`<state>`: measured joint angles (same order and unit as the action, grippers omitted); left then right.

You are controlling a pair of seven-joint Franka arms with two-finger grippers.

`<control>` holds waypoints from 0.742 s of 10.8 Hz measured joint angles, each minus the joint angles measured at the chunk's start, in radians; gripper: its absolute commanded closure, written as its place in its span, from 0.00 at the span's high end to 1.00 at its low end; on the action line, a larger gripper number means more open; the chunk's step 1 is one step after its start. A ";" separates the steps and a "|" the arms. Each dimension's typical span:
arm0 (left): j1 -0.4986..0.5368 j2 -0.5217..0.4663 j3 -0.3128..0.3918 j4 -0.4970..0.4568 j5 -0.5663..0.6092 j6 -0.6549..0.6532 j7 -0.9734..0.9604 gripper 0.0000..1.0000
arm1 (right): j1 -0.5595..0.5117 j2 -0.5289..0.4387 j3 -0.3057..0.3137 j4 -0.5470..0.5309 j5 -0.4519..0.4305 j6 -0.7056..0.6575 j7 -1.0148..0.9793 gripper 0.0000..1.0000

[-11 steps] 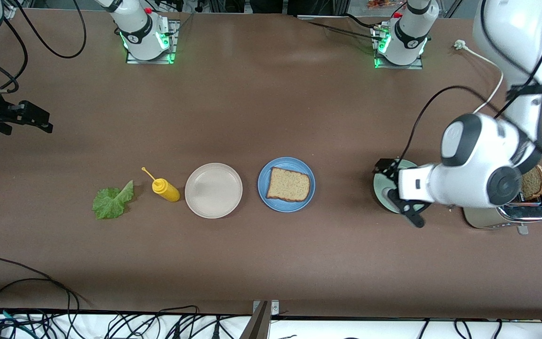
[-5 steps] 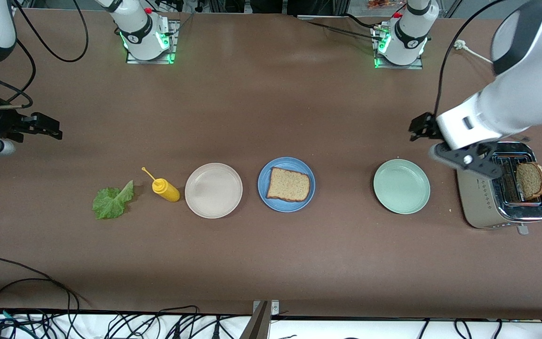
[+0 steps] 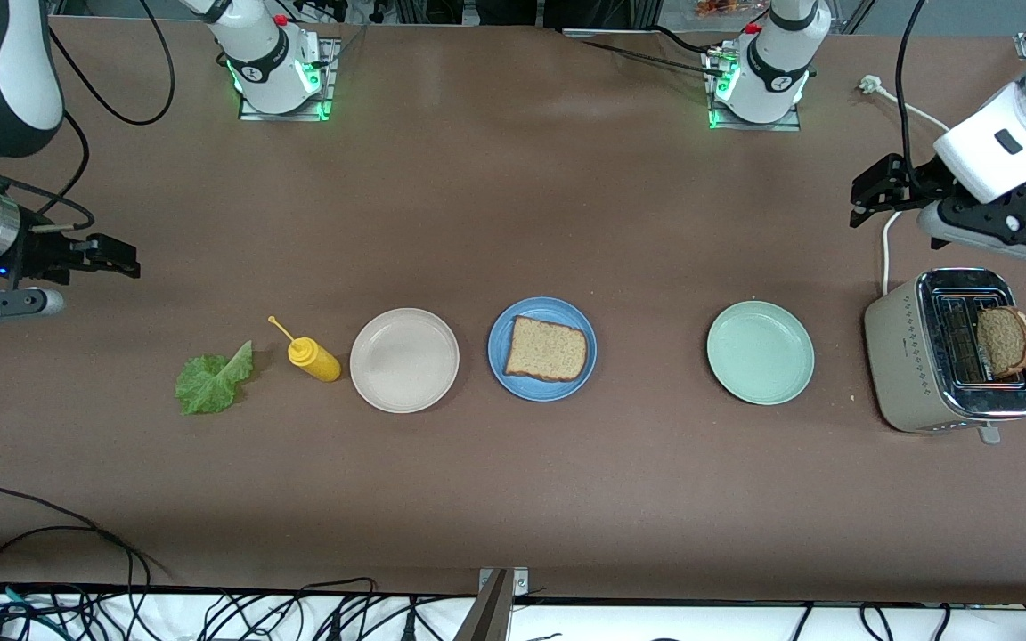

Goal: Make sandwich in blue plate with both arms
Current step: 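Raise the left gripper back while the right gripper reaches the lettuce, then lower the right gripper and grasp the green lettuce leaf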

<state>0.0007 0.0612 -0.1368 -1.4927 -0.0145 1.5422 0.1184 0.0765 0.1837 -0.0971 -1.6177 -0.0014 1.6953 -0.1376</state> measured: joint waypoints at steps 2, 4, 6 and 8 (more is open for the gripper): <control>0.002 -0.054 0.023 -0.099 0.000 0.032 -0.006 1.00 | -0.008 0.061 -0.002 0.019 0.020 0.035 0.001 1.00; 0.002 -0.081 0.036 -0.139 0.000 0.034 -0.014 1.00 | -0.026 0.147 -0.008 0.067 0.046 0.069 -0.035 1.00; 0.003 -0.105 0.040 -0.161 0.000 0.030 -0.017 1.00 | -0.034 0.220 -0.008 0.098 0.053 0.150 -0.084 1.00; 0.003 -0.121 0.040 -0.174 0.000 0.029 -0.018 1.00 | -0.038 0.292 -0.009 0.090 0.058 0.286 -0.119 1.00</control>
<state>0.0033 -0.0595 -0.0967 -1.6665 -0.0145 1.5714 0.1009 0.0381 0.4757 -0.1057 -1.5279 0.0563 1.9808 -0.2568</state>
